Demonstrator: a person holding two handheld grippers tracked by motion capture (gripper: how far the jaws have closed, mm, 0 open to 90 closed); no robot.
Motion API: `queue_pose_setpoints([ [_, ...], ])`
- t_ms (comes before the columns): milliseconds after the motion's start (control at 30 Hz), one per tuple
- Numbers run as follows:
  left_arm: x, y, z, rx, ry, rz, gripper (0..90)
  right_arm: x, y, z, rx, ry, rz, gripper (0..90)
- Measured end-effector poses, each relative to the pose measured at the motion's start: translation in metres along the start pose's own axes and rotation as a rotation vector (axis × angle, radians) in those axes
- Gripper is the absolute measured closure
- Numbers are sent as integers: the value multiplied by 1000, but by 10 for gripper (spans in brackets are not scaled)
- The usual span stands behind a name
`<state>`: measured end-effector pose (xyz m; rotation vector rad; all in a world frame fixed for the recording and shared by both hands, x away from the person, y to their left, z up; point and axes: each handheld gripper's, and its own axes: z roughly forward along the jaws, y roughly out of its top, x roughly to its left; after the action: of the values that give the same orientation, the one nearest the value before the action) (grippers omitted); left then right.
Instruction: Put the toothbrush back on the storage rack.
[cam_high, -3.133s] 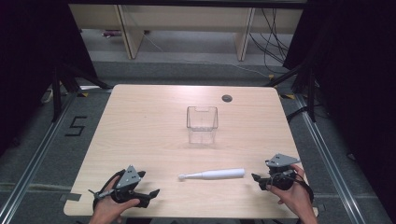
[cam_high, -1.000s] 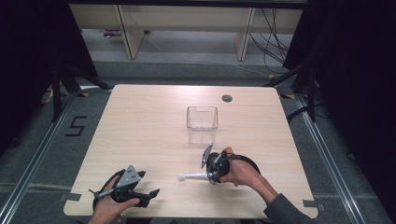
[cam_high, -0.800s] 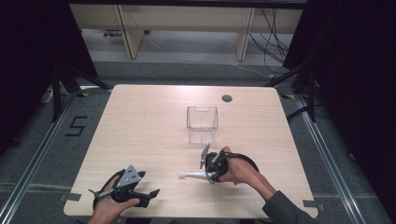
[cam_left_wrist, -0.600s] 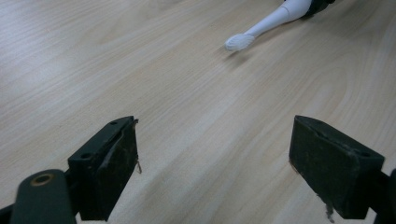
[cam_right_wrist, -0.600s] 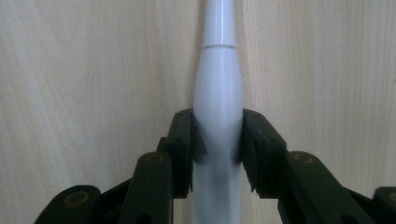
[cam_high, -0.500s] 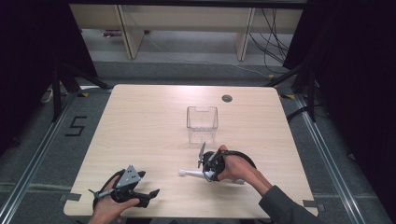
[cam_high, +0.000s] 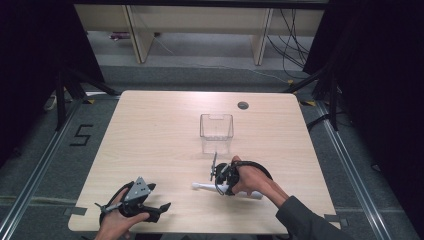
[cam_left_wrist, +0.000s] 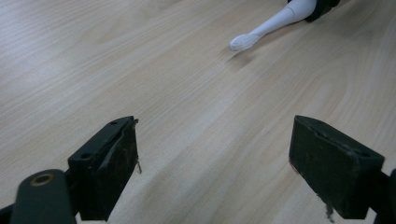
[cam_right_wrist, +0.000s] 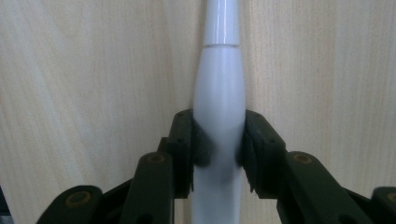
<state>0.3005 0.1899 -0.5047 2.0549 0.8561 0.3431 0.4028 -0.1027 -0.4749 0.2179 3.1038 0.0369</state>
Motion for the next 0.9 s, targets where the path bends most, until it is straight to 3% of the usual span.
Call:
queue_pose_setpoints([
  [33,0,0,0,1,-1,2,150,4,1,-1,-3,12,49,671],
  [67,0,0,0,0,-1,2,150,3,-1,0,-32,16,21,671],
  [133,0,0,0,-1,-1,2,150,2,-4,0,-31,-1,28,672],
  [167,0,0,0,0,-1,2,150,4,-5,-2,-15,-6,60,672],
  [233,0,0,0,1,-1,2,150,3,-8,-3,-27,-14,44,672],
  [367,1,0,0,6,2,5,150,4,-15,-12,-68,-31,78,672],
  [400,1,0,-1,12,4,5,150,2,-18,-13,-91,-42,56,672],
  [633,2,0,-2,24,5,18,150,5,-32,-30,-166,-76,121,673],
  [667,2,0,-2,25,5,20,150,3,-38,-36,-214,-87,138,673],
  [733,2,0,-1,25,5,21,150,4,-43,-42,-261,-75,175,673],
  [767,2,0,-2,25,4,21,150,3,-45,-45,-271,-77,179,673],
  [800,2,0,-2,24,5,21,150,0,-48,-48,-325,-86,159,673],
  [867,2,0,-2,25,6,20,150,1,-54,-55,-387,-110,199,673],
  [900,2,0,-2,26,6,20,150,0,-56,-58,-420,-117,195,673],
])
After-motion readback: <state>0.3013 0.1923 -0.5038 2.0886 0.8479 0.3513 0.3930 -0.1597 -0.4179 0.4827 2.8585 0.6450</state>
